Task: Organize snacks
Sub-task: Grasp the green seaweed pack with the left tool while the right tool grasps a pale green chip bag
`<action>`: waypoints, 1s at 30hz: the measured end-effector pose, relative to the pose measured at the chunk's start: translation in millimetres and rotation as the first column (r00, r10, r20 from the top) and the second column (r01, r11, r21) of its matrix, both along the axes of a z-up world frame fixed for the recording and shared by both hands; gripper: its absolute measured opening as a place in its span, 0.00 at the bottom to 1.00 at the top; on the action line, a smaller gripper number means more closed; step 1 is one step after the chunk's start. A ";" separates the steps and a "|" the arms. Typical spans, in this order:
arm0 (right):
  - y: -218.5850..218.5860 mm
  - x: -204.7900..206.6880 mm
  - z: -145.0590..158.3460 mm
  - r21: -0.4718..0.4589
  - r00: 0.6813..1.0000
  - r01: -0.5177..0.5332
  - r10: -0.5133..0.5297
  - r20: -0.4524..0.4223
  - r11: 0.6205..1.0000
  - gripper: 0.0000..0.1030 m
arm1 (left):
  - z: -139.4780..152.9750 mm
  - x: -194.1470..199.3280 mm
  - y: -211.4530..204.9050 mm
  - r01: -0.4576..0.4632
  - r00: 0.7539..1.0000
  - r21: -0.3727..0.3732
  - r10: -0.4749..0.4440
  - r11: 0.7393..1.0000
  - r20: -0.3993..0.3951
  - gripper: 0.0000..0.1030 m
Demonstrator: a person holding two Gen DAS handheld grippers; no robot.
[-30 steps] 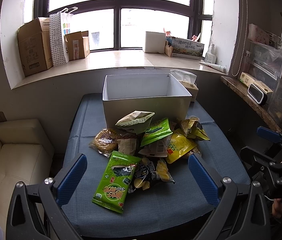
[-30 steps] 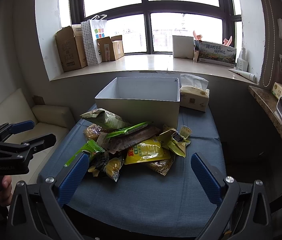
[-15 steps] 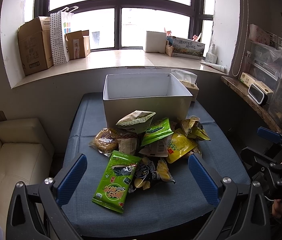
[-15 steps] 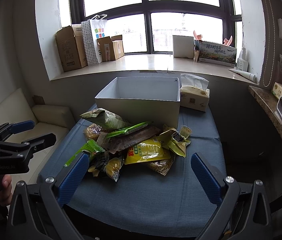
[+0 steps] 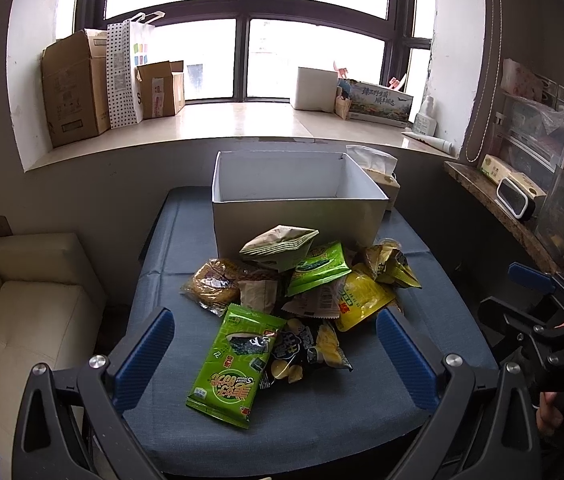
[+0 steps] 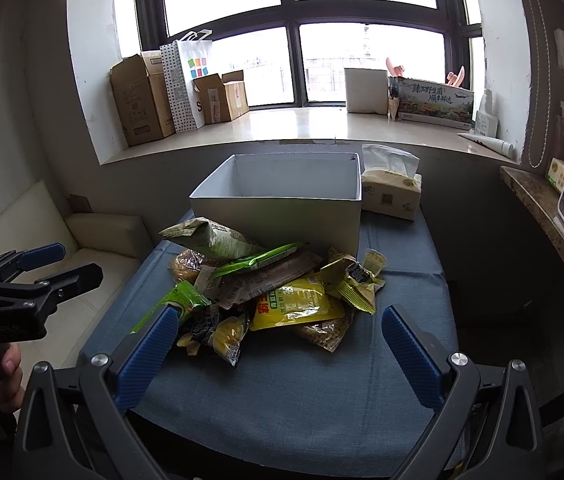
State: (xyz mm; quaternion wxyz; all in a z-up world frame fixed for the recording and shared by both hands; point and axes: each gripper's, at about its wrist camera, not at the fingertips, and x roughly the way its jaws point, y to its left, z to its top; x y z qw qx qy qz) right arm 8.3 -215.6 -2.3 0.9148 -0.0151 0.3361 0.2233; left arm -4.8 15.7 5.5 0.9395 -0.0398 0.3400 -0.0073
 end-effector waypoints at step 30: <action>181.4 136.3 -109.3 -0.174 0.937 -0.343 0.350 0.010 0.923 0.50 | -15.0 -4.9 38.1 -0.040 0.999 -0.054 0.040 0.998 -0.002 1.00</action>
